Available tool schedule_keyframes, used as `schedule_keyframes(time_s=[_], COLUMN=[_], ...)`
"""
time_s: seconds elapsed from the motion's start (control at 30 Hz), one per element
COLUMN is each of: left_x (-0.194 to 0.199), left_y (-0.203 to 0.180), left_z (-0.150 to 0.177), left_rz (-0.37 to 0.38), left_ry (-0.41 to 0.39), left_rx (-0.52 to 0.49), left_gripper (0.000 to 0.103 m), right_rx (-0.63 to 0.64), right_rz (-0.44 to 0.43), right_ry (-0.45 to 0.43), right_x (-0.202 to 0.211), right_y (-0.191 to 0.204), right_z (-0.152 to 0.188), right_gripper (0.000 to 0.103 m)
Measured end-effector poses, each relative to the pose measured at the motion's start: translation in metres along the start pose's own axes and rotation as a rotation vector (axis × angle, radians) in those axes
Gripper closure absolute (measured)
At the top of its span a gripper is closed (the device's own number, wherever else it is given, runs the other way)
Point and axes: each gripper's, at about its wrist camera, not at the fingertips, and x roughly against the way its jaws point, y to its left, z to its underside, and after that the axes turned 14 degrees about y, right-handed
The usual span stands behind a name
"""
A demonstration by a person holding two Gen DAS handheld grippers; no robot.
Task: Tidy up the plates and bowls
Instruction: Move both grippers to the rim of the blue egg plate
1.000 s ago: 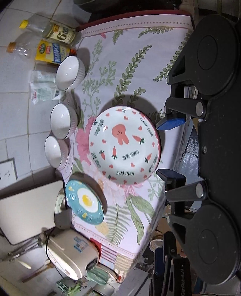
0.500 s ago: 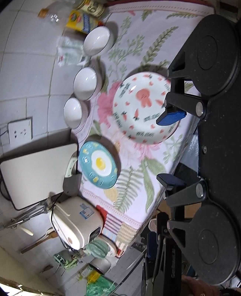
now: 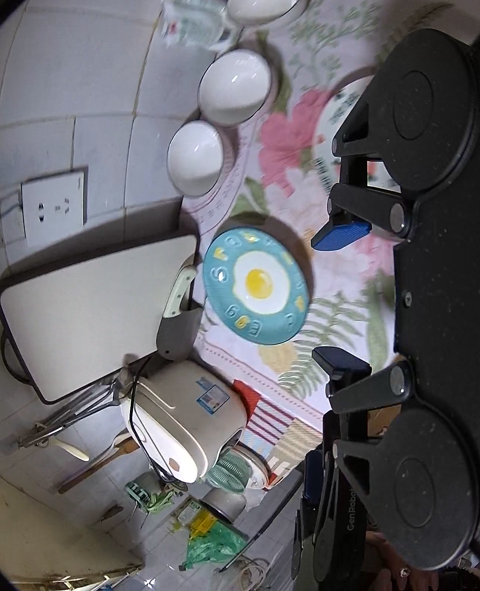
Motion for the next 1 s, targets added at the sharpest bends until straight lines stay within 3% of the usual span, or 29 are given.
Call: schedule_keyframes(time_s=[0.4, 0.87, 1.0], left_x=[-0.052, -0.132, -0.147], left_y=[0.024, 0.028, 0.029], left_z=[-0.046, -0.067, -0.071], left_rz=[0.014, 0.002, -0.018], left_ry=[-0.025, -0.033, -0.069], left_rx=[0.058, 0.165, 0.185], left_gripper=[0.037, 0.038, 0.037], right_rx=[0.050, -0.074, -0.103], right_rz=[-0.023, 0.013, 0.007], right_ry=[-0.047, 0.068, 0.093], right_x=[-0.073, -0.171, -0.188], right_y=[-0.024, -0.069, -0.077], right_z=[-0.057, -0.078, -0.080], right_gripper=[0.040, 0.040, 0.040])
